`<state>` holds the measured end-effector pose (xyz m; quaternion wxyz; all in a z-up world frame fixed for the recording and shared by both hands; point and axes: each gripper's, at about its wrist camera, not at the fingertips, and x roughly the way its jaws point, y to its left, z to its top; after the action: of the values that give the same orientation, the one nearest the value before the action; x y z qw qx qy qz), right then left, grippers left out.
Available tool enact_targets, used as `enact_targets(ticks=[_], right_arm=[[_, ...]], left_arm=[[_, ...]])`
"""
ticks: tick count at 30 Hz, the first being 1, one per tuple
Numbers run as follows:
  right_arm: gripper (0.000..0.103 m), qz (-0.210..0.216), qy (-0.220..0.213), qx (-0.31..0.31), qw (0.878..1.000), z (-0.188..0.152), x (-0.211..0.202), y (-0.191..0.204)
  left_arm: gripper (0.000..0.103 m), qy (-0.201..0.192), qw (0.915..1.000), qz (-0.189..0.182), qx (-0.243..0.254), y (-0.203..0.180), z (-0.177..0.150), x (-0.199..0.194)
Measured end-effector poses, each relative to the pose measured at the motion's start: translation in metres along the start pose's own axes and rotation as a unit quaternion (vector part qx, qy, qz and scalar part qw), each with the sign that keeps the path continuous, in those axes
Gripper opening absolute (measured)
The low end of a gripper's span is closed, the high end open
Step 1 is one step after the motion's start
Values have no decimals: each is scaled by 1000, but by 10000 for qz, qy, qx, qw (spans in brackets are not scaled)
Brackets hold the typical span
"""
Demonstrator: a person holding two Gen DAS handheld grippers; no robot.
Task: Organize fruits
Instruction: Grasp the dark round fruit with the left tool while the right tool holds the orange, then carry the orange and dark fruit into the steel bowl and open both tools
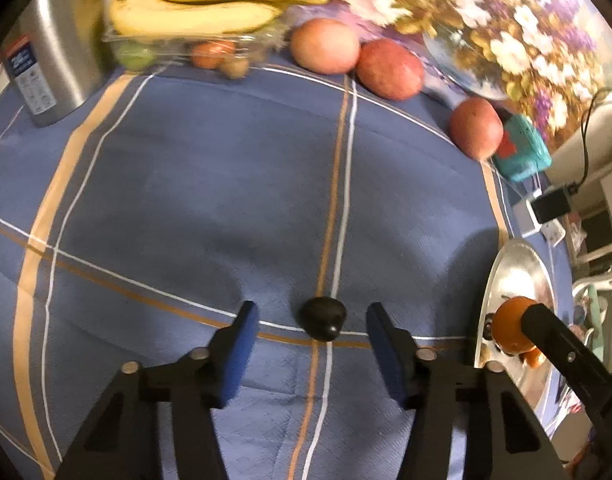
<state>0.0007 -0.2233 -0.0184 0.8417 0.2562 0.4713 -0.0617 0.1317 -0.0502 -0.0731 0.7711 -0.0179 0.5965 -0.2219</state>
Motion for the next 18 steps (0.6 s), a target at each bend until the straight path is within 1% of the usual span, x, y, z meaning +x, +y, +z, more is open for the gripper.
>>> enact_targets(ticks=[3, 7, 10, 13, 18], right_arm=[[34, 17, 7, -10, 10000, 0, 0, 0], [34, 36, 12, -17, 10000, -1, 0, 0], [34, 51, 9, -12, 10000, -1, 0, 0], [34, 65, -4, 4, 10000, -1, -1, -1], [34, 92, -35, 19, 9999, -1, -3, -2]], left_arm=[[48, 64, 9999, -28, 95, -7, 1, 5], [35, 115, 9999, -66, 92, -10, 0, 10], [31, 133, 9998, -108, 70, -9, -1, 11], [24, 126, 9999, -103, 50, -8, -2, 11], [23, 94, 9997, -236, -40, -3, -4, 7]])
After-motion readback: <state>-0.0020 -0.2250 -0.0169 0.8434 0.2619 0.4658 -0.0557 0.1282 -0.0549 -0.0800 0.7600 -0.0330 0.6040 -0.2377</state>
